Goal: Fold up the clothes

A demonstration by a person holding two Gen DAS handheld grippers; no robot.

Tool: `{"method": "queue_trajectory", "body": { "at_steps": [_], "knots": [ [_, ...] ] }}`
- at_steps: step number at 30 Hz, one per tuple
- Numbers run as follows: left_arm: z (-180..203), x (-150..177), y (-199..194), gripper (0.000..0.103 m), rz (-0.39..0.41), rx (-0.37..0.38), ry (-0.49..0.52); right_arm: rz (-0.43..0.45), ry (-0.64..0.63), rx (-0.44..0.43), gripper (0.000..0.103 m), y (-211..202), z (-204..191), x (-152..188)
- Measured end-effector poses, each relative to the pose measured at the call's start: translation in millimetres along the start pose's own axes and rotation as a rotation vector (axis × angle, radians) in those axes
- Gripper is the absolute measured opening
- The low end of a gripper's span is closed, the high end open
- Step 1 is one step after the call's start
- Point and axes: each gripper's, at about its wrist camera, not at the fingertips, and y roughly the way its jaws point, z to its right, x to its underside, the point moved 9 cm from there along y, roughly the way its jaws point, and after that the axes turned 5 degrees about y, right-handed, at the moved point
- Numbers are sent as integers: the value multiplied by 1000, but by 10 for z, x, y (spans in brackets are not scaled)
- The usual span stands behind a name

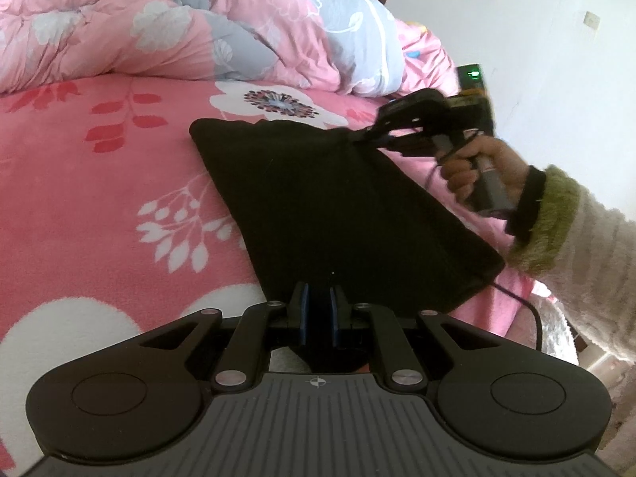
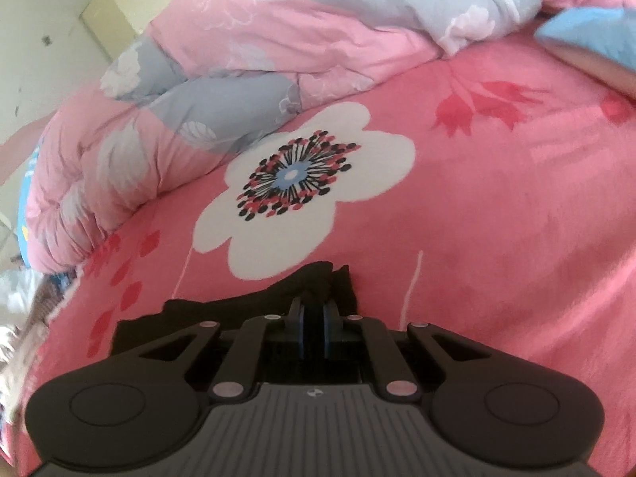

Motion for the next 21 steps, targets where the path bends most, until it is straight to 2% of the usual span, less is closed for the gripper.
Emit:
{"method": "queue_trajectory", "body": {
  "at_steps": [1,4,6,10,17,21],
  "knots": [
    [-4,-2,0,10,1,-5,0,7,27,-19,19,-85,16,-14],
    [-9,-9,-3,10,2,-14,-6,48,98,-84,26,-434,68,-60],
    [-7,-11,-3,10,2,-22,-8,64,111,-124,27,-696,84,-50],
    [-3,-14,-5,10,0,-40,-12,18,94,-191,29,-1153,66,250],
    [-10,-24,-8,10,-8,-67,-35,-83,46,-170,33,-1438,104,977],
    [-5,-26,-7,10,-9,-81,-35,-100,38,-178,33,-1502,122,1176]
  ]
}}
